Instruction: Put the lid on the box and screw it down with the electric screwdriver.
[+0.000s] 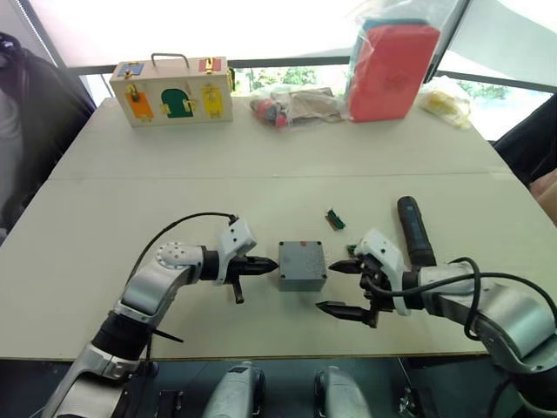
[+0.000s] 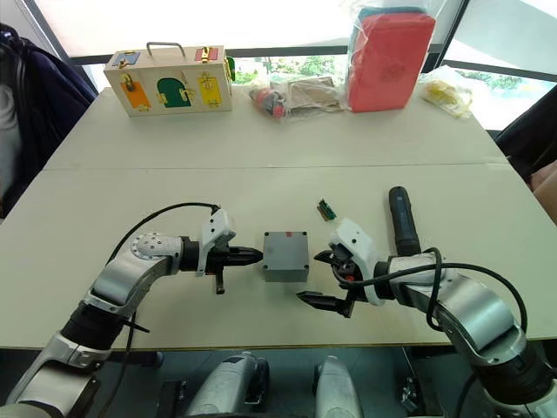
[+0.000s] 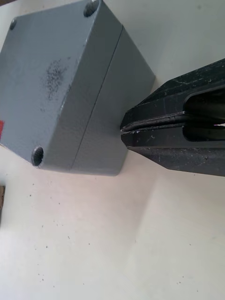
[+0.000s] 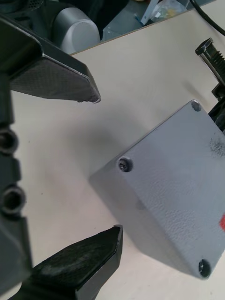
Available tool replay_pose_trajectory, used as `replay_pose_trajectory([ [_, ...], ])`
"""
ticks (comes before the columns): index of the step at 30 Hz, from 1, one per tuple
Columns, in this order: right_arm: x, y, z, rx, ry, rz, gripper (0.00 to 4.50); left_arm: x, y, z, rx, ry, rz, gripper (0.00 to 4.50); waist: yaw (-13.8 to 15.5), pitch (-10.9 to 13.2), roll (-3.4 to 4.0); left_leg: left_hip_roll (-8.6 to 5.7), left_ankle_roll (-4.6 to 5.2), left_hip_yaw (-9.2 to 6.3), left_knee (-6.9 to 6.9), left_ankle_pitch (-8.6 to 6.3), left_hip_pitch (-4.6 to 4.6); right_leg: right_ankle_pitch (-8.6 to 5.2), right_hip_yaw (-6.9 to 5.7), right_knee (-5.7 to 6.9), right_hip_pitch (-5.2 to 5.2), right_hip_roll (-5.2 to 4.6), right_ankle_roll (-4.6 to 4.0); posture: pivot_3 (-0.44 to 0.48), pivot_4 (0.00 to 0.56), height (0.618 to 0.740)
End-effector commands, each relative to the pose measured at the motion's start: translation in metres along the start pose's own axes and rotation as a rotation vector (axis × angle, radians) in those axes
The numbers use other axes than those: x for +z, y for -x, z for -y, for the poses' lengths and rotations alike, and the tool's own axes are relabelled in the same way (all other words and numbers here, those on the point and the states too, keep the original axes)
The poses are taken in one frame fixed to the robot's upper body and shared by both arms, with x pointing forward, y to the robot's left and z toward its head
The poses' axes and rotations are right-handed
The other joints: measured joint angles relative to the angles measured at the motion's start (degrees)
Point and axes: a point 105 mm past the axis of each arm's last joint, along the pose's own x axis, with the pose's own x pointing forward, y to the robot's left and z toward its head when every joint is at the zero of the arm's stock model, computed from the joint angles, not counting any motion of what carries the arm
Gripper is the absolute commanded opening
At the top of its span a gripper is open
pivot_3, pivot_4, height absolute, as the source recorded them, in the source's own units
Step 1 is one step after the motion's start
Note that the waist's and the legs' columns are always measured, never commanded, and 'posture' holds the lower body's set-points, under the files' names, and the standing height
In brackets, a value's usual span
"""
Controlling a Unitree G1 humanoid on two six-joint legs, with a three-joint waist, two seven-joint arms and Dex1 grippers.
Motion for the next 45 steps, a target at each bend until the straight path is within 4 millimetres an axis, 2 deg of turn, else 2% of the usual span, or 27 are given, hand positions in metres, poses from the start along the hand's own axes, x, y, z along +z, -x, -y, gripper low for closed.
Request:
replay_pose_trajectory([
  [1, 0.017, 0.022, 0.001, -0.030, 0.042, 0.039, 4.48, 0.005, 0.016, 0.002, -0.010, -0.029, -0.004, 0.00, -0.06, 0.00, 0.01, 0.01, 0.00, 0.00, 0.00, 0.00, 0.00, 0.00, 0.01, 0.01, -0.01, 0.00, 0.00, 0.000, 0.150, 0.740],
  [5, 0.032, 0.042, 0.007, -0.034, 0.012, 0.091, 4.48, 0.010, 0.036, 0.004, -0.005, -0.003, 0.014, 0.00, -0.06, 0.01, 0.01, 0.06, 0.00, -0.01, -0.01, 0.00, 0.00, 0.00, 0.05, -0.02, -0.02, -0.03, 0.00, 0.000, 0.150, 0.740],
  [8, 0.061, 0.057, 0.021, -0.041, -0.038, 0.218, 4.48, 0.024, 0.054, 0.003, 0.013, 0.027, 0.060, 0.00, -0.07, 0.04, -0.03, 0.07, 0.00, -0.02, -0.01, -0.01, 0.01, 0.00, 0.06, -0.03, 0.01, -0.06, 0.00, 0.000, 0.150, 0.740],
  [10, 0.074, 0.060, 0.033, -0.058, -0.060, 0.275, 4.48, 0.035, 0.062, 0.003, 0.027, 0.032, 0.088, 0.00, -0.09, 0.04, -0.01, 0.09, 0.00, -0.03, 0.00, -0.02, -0.02, 0.01, 0.07, -0.03, -0.02, -0.09, -0.02, 0.000, 0.150, 0.740],
  [13, 0.080, 0.048, 0.047, -0.087, -0.079, 0.307, 4.48, 0.051, 0.072, 0.006, 0.053, 0.032, 0.127, 0.00, 0.04, 0.02, -0.06, 0.09, -0.01, -0.08, -0.04, -0.02, -0.01, -0.01, 0.04, -0.06, 0.00, -0.06, -0.03, 0.000, 0.150, 0.740],
  [17, 0.081, 0.025, 0.075, -0.192, -0.071, 0.320, 4.48, 0.066, 0.072, 0.017, 0.052, 0.043, 0.151, 0.00, -0.16, 0.02, -0.04, 0.05, -0.02, -0.02, -0.03, -0.01, -0.03, 0.00, 0.07, -0.06, -0.02, -0.07, -0.02, 0.000, 0.150, 0.740],
  [23, 0.084, 0.002, 0.084, -0.242, -0.030, 0.331, 4.48, 0.075, 0.077, 0.029, 0.037, 0.038, 0.142, 0.00, -0.15, 0.03, -0.03, 0.04, -0.42, -0.01, -0.04, 0.22, -0.03, 0.00, 0.06, 0.01, -0.07, 0.04, -0.02, 0.000, 0.150, 0.740],
  [31, 0.081, -0.006, 0.096, -0.298, -0.040, 0.342, 4.48, 0.075, 0.084, 0.034, 0.048, 0.031, 0.097, 0.00, -0.13, 0.03, -0.02, 0.02, -0.41, 0.00, -0.04, 0.22, -0.03, 0.00, 0.01, 0.01, -0.05, 0.11, -0.02, 0.000, 0.150, 0.740],
  [34, 0.073, -0.009, 0.098, -0.311, -0.050, 0.314, 4.48, 0.070, 0.084, 0.033, 0.058, 0.038, 0.081, 0.00, -0.18, 0.03, -0.02, 0.03, -0.42, 0.01, -0.06, 0.23, -0.03, 0.00, 0.02, 0.01, -0.08, 0.12, -0.02, 0.000, 0.150, 0.740],
  [37, 0.062, -0.011, 0.103, -0.341, -0.068, 0.281, 3.87, 0.067, 0.083, 0.032, 0.066, 0.045, 0.076, 0.00, -0.10, 0.03, -0.02, 0.02, -0.42, 0.01, -0.06, 0.22, -0.02, 0.00, 0.02, 0.01, -0.06, 0.12, -0.02, 0.000, 0.150, 0.740],
  [40, 0.052, -0.015, 0.107, -0.359, -0.088, 0.253, 2.90, 0.063, 0.081, 0.031, 0.071, 0.044, 0.056, 0.00, -0.12, 0.03, -0.02, 0.02, -0.41, 0.01, -0.06, 0.22, -0.02, 0.00, 0.02, 0.01, -0.06, 0.12, -0.02, 0.000, 0.150, 0.740],
  [43, 0.044, -0.021, 0.109, -0.363, -0.100, 0.240, 1.68, 0.059, 0.083, 0.032, 0.074, 0.048, 0.044, 0.00, -0.26, 0.04, -0.02, 0.02, -0.42, 0.03, -0.07, 0.23, -0.02, 0.00, 0.04, 0.02, -0.08, 0.13, -0.02, 0.000, 0.150, 0.740],
  [45, 0.042, -0.023, 0.112, -0.376, -0.103, 0.238, 1.68, 0.058, 0.083, 0.032, 0.079, 0.050, 0.044, 0.00, -0.30, 0.04, -0.02, 0.03, -0.42, 0.03, -0.08, 0.23, -0.02, 0.00, 0.04, 0.02, -0.09, 0.15, -0.02, 0.000, 0.150, 0.740],
])
